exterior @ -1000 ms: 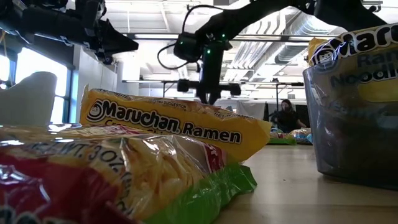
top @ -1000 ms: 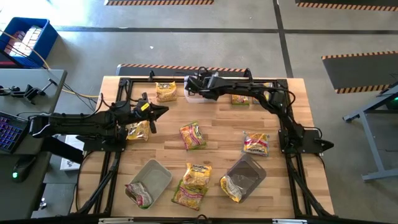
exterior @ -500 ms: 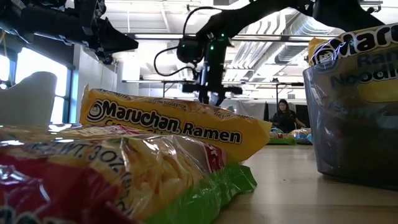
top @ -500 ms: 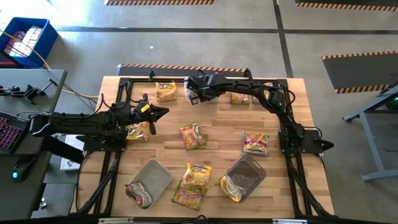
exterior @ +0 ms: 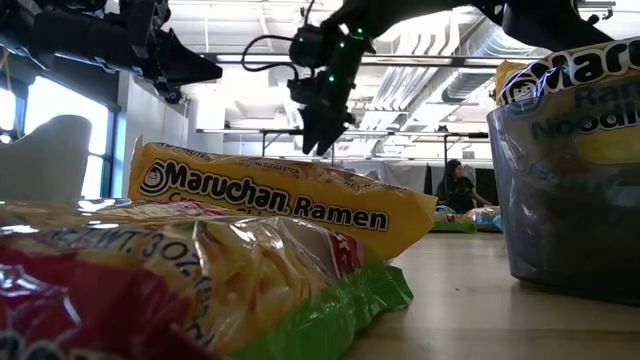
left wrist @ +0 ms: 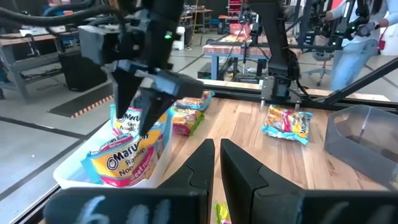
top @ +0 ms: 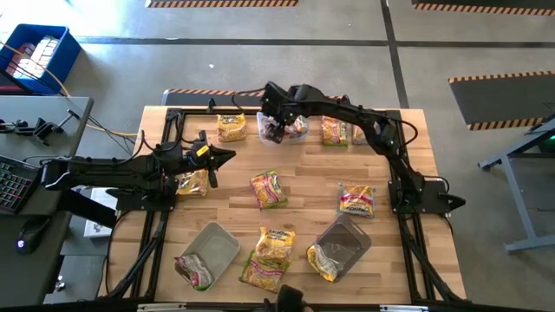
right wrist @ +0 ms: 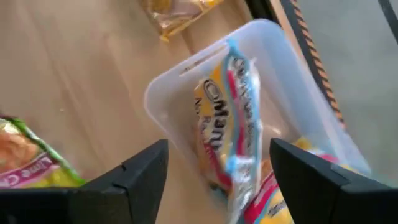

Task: Sort Maruchan noodles
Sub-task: Put the light blue noodle pack into the transparent bin

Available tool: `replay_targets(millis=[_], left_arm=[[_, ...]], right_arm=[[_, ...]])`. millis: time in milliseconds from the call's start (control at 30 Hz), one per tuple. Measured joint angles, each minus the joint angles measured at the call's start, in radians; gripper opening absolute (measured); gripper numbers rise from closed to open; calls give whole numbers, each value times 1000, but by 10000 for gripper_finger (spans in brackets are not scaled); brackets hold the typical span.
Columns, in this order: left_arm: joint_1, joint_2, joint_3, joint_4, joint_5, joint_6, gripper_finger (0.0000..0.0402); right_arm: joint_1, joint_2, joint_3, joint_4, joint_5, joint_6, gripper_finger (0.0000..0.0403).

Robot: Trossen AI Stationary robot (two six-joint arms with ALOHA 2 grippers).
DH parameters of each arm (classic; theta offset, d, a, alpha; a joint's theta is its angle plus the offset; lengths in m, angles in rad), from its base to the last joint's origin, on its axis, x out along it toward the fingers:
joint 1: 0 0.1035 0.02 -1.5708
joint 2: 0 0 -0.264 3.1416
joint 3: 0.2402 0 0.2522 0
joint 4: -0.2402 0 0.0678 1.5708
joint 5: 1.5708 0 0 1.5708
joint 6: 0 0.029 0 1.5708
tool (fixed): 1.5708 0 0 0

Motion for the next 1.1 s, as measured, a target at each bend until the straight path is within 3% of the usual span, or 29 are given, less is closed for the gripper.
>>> replay_targets(millis=[133, 500, 633, 800, 1000, 1100], left_arm=[[0, 0, 0, 0, 0, 24, 19], [3, 0, 0, 50, 0, 127, 19], [3, 0, 0, 66, 0, 136, 19], [3, 0, 0, 62, 0, 136, 19], [3, 0, 0, 61, 0, 129, 19], [3, 0, 0, 60, 0, 128, 19]], right_arm=[[-40, 52, -5, -3, -65, -56, 262], [-57, 128, -4, 24, -101, -191, 252], [-58, 129, -4, 44, -119, -187, 207], [-68, 129, -4, 48, -186, -160, 121], [-87, 126, -4, 47, -191, -127, 21], [-97, 126, 19, 42, -188, -71, 10]])
